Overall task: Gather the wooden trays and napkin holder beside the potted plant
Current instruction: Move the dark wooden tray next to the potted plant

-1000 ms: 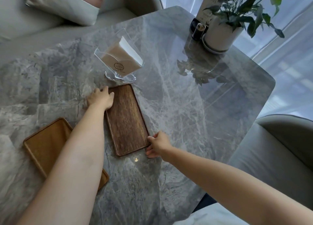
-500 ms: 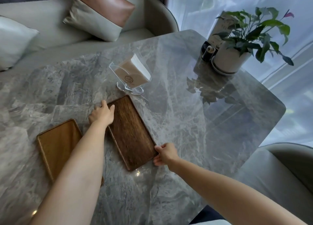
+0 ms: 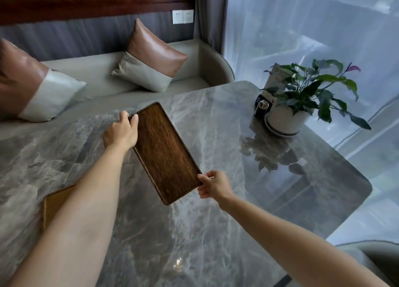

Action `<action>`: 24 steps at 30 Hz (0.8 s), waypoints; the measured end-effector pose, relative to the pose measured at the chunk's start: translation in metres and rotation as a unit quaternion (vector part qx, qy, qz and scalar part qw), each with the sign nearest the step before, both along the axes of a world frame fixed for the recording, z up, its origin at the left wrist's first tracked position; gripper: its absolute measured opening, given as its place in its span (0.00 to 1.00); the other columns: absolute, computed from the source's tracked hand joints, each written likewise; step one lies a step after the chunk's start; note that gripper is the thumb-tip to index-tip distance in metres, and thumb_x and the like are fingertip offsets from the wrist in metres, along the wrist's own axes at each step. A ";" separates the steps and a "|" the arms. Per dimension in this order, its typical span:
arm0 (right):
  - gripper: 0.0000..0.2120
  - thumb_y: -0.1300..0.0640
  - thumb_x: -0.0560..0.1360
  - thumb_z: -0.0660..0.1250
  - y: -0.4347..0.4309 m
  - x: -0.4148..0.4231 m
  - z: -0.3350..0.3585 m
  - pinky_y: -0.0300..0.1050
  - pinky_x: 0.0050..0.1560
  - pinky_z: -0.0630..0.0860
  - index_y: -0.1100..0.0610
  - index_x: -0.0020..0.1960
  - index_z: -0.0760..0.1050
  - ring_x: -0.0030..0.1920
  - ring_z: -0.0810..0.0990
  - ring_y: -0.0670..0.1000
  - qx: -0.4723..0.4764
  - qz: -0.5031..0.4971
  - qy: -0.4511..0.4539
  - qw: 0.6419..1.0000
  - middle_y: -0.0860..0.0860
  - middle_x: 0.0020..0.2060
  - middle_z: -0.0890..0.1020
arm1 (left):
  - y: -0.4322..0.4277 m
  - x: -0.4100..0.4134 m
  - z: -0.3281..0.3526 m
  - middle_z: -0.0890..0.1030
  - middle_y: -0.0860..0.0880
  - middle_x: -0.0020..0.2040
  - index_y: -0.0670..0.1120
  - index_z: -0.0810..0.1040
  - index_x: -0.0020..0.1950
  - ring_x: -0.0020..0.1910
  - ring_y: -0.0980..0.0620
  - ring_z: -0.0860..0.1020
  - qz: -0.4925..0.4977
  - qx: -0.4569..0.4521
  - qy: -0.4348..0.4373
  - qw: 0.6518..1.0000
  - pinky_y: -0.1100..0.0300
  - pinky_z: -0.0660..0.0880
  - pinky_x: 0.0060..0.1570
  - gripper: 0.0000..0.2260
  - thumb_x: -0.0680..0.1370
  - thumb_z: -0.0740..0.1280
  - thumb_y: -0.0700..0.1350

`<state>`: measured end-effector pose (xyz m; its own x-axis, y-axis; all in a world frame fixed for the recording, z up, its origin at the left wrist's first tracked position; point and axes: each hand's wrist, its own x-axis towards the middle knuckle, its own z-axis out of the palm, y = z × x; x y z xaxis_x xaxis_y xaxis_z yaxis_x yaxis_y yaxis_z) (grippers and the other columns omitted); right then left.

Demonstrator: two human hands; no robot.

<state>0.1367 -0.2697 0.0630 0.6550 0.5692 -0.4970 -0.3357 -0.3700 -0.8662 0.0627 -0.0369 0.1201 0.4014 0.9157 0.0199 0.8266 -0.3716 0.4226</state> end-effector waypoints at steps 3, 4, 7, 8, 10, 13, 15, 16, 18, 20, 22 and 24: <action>0.13 0.62 0.76 0.63 -0.011 0.039 0.016 0.36 0.18 0.73 0.59 0.33 0.68 0.15 0.72 0.43 0.018 -0.010 -0.025 0.999 0.57 0.24 0.74 | -0.010 0.044 0.023 0.74 0.30 0.63 0.41 0.67 0.64 0.62 0.31 0.73 -0.014 0.021 -0.028 0.999 0.44 0.69 0.60 0.21 0.82 0.50 0.55; 0.13 0.62 0.76 0.63 -0.016 0.053 0.021 0.36 0.18 0.73 0.59 0.33 0.68 0.15 0.72 0.43 0.022 -0.015 -0.035 0.999 0.57 0.24 0.74 | -0.015 0.060 0.028 0.74 0.30 0.63 0.41 0.67 0.64 0.62 0.32 0.73 -0.020 0.025 -0.031 0.999 0.44 0.70 0.60 0.21 0.82 0.50 0.54; 0.14 0.61 0.76 0.63 -0.034 0.098 0.029 0.36 0.18 0.73 0.60 0.32 0.69 0.15 0.72 0.43 0.028 -0.039 -0.059 0.997 0.57 0.24 0.74 | -0.028 0.107 0.034 0.75 0.31 0.63 0.41 0.68 0.64 0.61 0.32 0.74 -0.043 0.023 -0.039 0.998 0.45 0.70 0.58 0.21 0.82 0.49 0.54; 0.13 0.61 0.76 0.63 -0.040 0.113 0.029 0.36 0.18 0.72 0.60 0.32 0.69 0.15 0.72 0.44 0.025 -0.048 -0.065 0.996 0.57 0.24 0.74 | -0.034 0.123 0.033 0.75 0.31 0.63 0.41 0.68 0.64 0.61 0.32 0.74 -0.051 0.018 -0.040 0.998 0.45 0.70 0.58 0.21 0.81 0.49 0.54; 0.13 0.61 0.76 0.63 -0.054 0.140 0.027 0.36 0.18 0.72 0.59 0.33 0.70 0.15 0.72 0.44 0.012 -0.066 -0.076 0.995 0.57 0.24 0.74 | -0.046 0.154 0.028 0.74 0.31 0.64 0.41 0.68 0.65 0.62 0.33 0.73 -0.066 0.003 -0.035 0.997 0.45 0.70 0.59 0.21 0.81 0.49 0.54; 0.12 0.60 0.76 0.63 -0.076 0.179 0.018 0.35 0.18 0.71 0.59 0.33 0.70 0.17 0.71 0.44 -0.016 -0.098 -0.088 0.991 0.56 0.24 0.75 | -0.067 0.195 0.010 0.73 0.32 0.65 0.40 0.66 0.67 0.64 0.34 0.72 -0.086 -0.024 -0.011 0.996 0.45 0.69 0.61 0.22 0.82 0.49 0.54; 0.13 0.60 0.76 0.63 -0.090 0.202 0.009 0.35 0.18 0.71 0.59 0.33 0.71 0.17 0.71 0.44 -0.037 -0.114 -0.087 0.989 0.55 0.24 0.74 | -0.079 0.222 -0.005 0.73 0.32 0.65 0.40 0.66 0.66 0.64 0.34 0.72 -0.099 -0.034 0.008 0.994 0.45 0.69 0.61 0.22 0.82 0.48 0.54; 0.12 0.60 0.76 0.63 -0.096 0.208 0.005 0.35 0.18 0.71 0.59 0.33 0.71 0.18 0.71 0.45 -0.049 -0.119 -0.084 0.988 0.55 0.24 0.74 | -0.084 0.228 -0.012 0.73 0.32 0.65 0.40 0.65 0.66 0.64 0.34 0.72 -0.104 -0.041 0.019 0.994 0.45 0.69 0.61 0.22 0.82 0.48 0.55; 0.11 0.59 0.76 0.63 -0.108 0.228 -0.007 0.35 0.19 0.71 0.60 0.35 0.71 0.22 0.71 0.47 -0.074 -0.131 -0.076 0.986 0.54 0.25 0.74 | -0.095 0.250 -0.029 0.73 0.32 0.65 0.40 0.64 0.67 0.64 0.34 0.72 -0.115 -0.064 0.044 0.990 0.45 0.69 0.61 0.23 0.82 0.48 0.55; 0.10 0.60 0.76 0.62 -0.118 0.245 -0.019 0.36 0.21 0.71 0.60 0.36 0.71 0.23 0.71 0.48 -0.095 -0.134 -0.065 0.984 0.54 0.25 0.73 | -0.104 0.268 -0.046 0.72 0.33 0.66 0.41 0.63 0.69 0.65 0.35 0.72 -0.121 -0.089 0.075 0.986 0.46 0.69 0.61 0.23 0.82 0.48 0.56; 0.12 0.60 0.77 0.62 -0.125 0.260 -0.031 0.39 0.23 0.71 0.59 0.35 0.70 0.22 0.70 0.48 -0.115 -0.133 -0.062 0.983 0.54 0.23 0.73 | -0.109 0.283 -0.063 0.72 0.33 0.67 0.41 0.61 0.71 0.65 0.35 0.72 -0.124 -0.120 0.104 0.979 0.46 0.69 0.61 0.24 0.82 0.47 0.56; 0.14 0.60 0.77 0.62 -0.129 0.271 -0.043 0.40 0.24 0.70 0.59 0.32 0.69 0.19 0.69 0.47 -0.132 -0.126 -0.060 0.981 0.54 0.22 0.72 | -0.109 0.295 -0.079 0.71 0.33 0.68 0.42 0.60 0.72 0.66 0.35 0.71 -0.126 -0.143 0.123 0.974 0.46 0.69 0.62 0.25 0.82 0.47 0.57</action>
